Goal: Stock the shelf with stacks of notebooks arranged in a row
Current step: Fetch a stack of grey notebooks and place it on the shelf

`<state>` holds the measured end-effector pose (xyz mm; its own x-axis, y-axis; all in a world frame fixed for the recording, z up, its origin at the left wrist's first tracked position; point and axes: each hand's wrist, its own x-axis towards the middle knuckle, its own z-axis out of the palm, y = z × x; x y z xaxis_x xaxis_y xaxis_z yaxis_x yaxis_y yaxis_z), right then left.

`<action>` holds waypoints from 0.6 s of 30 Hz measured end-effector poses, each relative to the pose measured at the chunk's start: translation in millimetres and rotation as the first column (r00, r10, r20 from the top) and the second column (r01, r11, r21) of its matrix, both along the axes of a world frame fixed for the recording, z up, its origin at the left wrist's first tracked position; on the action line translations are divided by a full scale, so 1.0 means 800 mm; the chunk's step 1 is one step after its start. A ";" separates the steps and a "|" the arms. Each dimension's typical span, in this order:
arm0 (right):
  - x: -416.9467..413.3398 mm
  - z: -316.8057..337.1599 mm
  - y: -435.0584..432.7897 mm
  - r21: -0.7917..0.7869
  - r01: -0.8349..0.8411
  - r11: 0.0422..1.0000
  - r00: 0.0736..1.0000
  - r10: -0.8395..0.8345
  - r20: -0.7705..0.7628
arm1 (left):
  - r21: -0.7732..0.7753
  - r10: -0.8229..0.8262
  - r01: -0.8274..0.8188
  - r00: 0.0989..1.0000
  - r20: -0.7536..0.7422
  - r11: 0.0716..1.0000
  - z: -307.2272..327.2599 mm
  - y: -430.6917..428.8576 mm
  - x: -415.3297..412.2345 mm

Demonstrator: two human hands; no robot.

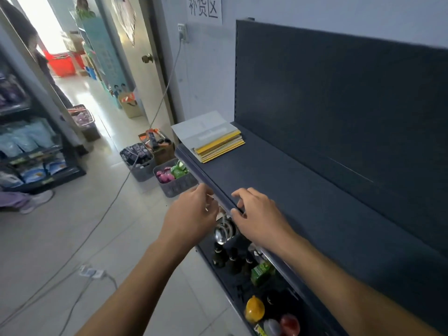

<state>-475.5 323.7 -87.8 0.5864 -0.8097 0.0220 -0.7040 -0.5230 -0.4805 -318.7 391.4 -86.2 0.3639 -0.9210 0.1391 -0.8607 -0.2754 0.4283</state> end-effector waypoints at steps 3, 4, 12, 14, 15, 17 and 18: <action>0.045 -0.002 -0.024 0.014 -0.026 1.000 1.000 0.026 -0.016 | -0.011 0.019 -0.019 1.000 -0.002 1.000 0.001 -0.026 0.033; 0.060 -0.003 -0.030 0.016 -0.040 0.999 0.999 0.040 -0.024 | -0.016 0.025 -0.025 1.000 -0.004 1.000 0.001 -0.032 0.045; 0.152 0.002 -0.088 -0.002 -0.034 0.999 0.997 0.034 -0.063 | -0.035 0.026 -0.029 0.998 -0.061 0.999 -0.010 -0.079 0.153; 0.169 0.001 -0.100 -0.001 0.002 1.000 0.998 -0.002 -0.065 | -0.048 -0.016 0.013 0.998 -0.065 0.999 -0.012 -0.096 0.177; 0.177 0.001 -0.105 0.004 0.023 1.000 0.997 -0.023 -0.068 | -0.053 -0.038 0.035 0.997 -0.072 0.998 -0.013 -0.104 0.189; 0.193 -0.001 -0.115 0.003 0.069 0.998 0.994 -0.068 -0.086 | -0.051 -0.085 0.081 0.993 -0.081 0.995 -0.014 -0.121 0.216; 0.201 -0.001 -0.120 -0.001 0.097 0.995 0.991 -0.097 -0.095 | -0.048 -0.114 0.111 0.990 -0.081 0.993 -0.014 -0.129 0.231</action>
<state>-314.7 227.8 -88.4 0.5043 -0.8629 -0.0324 -0.7937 -0.4484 -0.4111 -134.2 287.9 -97.8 0.2703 -0.9505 0.1531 -0.8461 -0.1587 0.5089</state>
